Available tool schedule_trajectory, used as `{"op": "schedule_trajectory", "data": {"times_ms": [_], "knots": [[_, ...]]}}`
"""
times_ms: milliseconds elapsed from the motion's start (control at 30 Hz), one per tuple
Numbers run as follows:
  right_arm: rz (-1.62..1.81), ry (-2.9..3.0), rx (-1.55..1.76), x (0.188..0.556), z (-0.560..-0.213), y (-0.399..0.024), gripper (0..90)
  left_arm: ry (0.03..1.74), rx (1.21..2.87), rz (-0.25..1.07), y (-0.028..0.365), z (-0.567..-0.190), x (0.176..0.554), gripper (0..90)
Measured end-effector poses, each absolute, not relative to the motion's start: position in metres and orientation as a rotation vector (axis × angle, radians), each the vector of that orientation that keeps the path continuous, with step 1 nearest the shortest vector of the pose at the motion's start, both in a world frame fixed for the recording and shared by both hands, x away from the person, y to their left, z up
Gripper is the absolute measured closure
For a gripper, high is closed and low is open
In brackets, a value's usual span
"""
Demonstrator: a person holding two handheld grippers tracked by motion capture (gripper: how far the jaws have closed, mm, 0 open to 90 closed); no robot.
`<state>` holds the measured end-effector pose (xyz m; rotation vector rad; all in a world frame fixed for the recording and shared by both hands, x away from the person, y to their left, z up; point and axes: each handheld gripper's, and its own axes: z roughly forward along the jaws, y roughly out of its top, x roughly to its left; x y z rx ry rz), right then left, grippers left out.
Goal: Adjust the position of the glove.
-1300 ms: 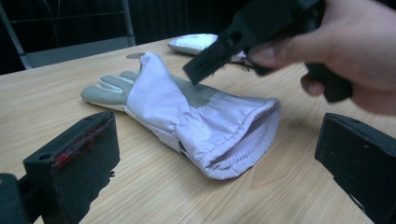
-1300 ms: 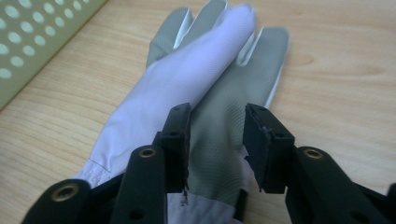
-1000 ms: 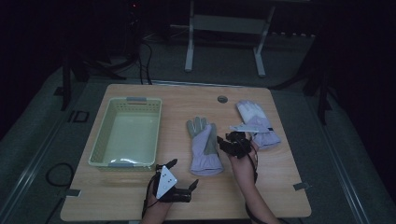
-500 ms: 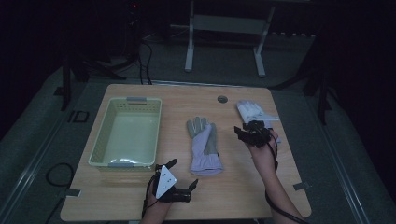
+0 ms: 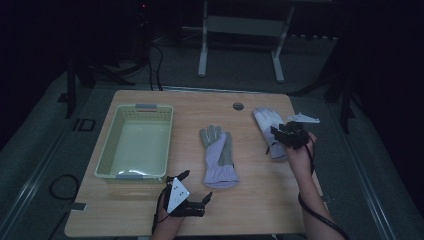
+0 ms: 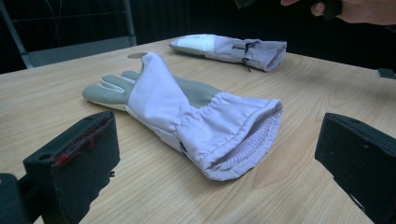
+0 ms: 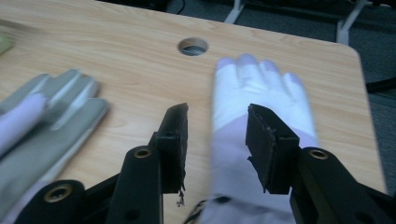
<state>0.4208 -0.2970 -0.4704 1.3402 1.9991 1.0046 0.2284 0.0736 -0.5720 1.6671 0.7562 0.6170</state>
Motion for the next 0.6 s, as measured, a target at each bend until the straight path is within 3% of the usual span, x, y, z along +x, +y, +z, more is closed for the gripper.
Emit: {"op": "schedule_trajectory", "data": {"times_ms": [600], "knots": [[0.849,2.07,1.432,0.478,-0.512,-0.324,51.3,0.755,1.662,0.623,0.074,-0.572,0.228,0.0]]}}
